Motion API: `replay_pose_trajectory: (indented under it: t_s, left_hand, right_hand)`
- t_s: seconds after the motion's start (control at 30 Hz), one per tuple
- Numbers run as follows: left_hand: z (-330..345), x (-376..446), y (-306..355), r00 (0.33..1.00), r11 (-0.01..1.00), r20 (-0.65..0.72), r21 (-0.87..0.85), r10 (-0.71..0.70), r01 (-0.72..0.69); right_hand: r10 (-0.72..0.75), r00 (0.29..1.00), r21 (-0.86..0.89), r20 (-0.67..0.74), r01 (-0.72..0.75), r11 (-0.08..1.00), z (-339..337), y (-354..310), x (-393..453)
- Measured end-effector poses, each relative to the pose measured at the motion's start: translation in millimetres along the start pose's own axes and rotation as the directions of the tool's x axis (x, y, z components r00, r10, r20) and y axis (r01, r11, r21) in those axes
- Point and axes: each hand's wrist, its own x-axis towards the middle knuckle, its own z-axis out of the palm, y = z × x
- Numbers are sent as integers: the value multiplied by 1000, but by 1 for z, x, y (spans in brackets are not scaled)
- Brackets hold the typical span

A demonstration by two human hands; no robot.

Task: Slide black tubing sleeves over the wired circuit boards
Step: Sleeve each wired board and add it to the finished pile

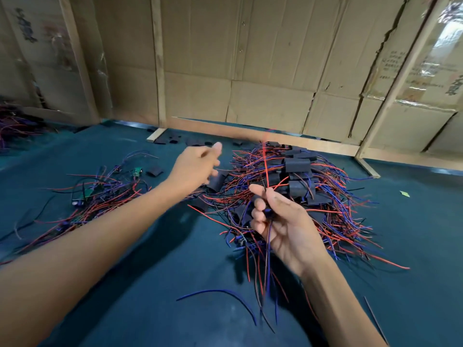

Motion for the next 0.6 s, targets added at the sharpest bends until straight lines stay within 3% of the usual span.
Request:
replay_pose_trajectory:
  t_s: [0.07,0.13,0.27,0.4,0.53,0.6]
  left_hand:
    - [-10,13,-24,997,903,81,426,13,-47]
    - [-16,18,-41,978,793,199,604,-54,-80]
    - [-14,15,-49,940,715,264,699,-214,-34]
    - [-5,16,-46,947,620,227,784,-226,-39]
    - [1,15,-37,916,680,242,732,-320,44]
    - [4,13,-36,923,660,237,751,-303,23]
  right_hand:
    - [10,1000,51,-12,-9,999,-5,0,1]
    - [18,1000,104,-22,-16,994,-9,-1,1]
    - [29,998,114,-54,-23,993,-14,-1,3]
    - [9,1000,131,-22,-6,991,-14,3,4]
    - [21,999,200,-43,-12,980,-15,2,5]
    - [38,997,219,-66,-23,975,-14,3,6]
